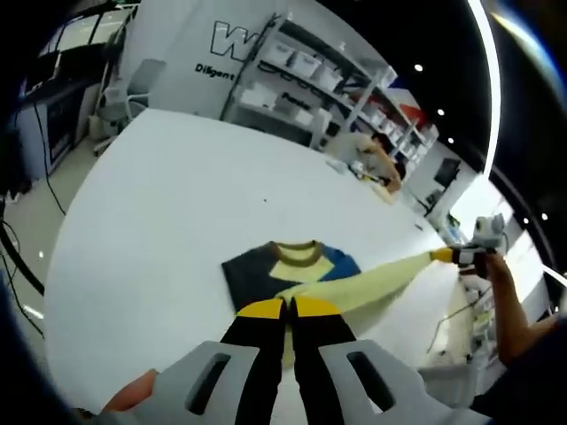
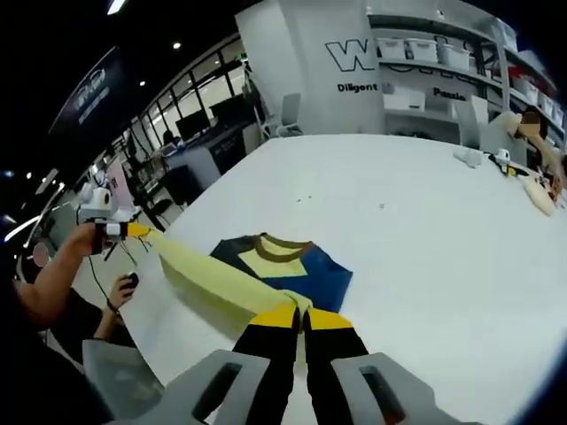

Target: Fold the garment on the visible template until the final outline fits inside the template.

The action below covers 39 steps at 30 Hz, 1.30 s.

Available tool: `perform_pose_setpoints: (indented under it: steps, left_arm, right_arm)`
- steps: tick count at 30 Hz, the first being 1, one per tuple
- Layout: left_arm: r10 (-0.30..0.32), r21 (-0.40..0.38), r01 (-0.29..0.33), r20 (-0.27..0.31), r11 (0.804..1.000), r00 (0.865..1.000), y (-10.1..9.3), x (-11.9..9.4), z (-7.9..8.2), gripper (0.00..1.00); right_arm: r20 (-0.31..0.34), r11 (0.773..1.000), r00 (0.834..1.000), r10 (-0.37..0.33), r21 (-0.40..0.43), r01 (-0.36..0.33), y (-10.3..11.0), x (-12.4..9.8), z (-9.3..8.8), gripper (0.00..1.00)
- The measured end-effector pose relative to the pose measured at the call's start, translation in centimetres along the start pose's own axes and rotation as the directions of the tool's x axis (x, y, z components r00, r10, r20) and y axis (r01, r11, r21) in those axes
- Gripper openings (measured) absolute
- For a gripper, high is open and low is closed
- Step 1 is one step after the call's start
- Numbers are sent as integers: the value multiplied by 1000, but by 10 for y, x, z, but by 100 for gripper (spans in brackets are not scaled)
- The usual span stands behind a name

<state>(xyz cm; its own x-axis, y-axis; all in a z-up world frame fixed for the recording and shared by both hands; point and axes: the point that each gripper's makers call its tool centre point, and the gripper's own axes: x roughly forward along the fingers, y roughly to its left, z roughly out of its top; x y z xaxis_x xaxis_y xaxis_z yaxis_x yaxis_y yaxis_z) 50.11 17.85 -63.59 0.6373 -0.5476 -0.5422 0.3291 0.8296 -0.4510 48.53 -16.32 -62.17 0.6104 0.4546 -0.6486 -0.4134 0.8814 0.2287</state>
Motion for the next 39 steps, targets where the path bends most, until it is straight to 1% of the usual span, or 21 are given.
perform_pose_setpoints:
  steps: [6, 10, 16, 21, 27, 31, 34, 37, 39]
  left_arm:
    - [20, -10, -20, 4, 1000, 1000, 15, 23, 15, 0]
    - [31, -18, -31, 6, 999, 1000, 24, 37, 22, 0]
    - [44, -33, -44, -2, 998, 999, 38, 59, 28, 0]
    - [57, -44, -57, -1, 997, 998, 49, 80, 33, 0]
    - [71, -65, -70, 6, 995, 997, 62, 104, 31, 0]
    - [86, -66, -85, 9, 994, 996, 72, 119, 25, 0]
    - [85, -86, -84, 15, 993, 996, 78, 127, 21, 0]
    - [75, -125, -69, 45, 990, 996, 83, 135, 18, 0]
    - [79, -117, -73, 50, 991, 996, 85, 140, 15, 0]
  right_arm:
    - [5, 1000, 1000, -8, 3, 8, -16, 24, 19, 0]
    - [13, 1000, 1000, -13, 9, 13, -25, 39, 29, 0]
    - [8, 1000, 1000, -22, 16, 22, -35, 58, 34, 0]
    - [4, 999, 999, -36, 24, 36, -48, 77, 37, 0]
    - [-5, 998, 998, -56, 37, 56, -62, 98, 33, 0]
    - [-8, 997, 998, -61, 37, 62, -70, 117, 25, 0]
    - [-11, 996, 997, -77, 38, 77, -77, 129, 16, 0]
    - [-6, 994, 996, -89, 59, 89, -83, 136, 9, 0]
    - [7, 993, 996, -89, 75, 88, -87, 142, 5, 0]
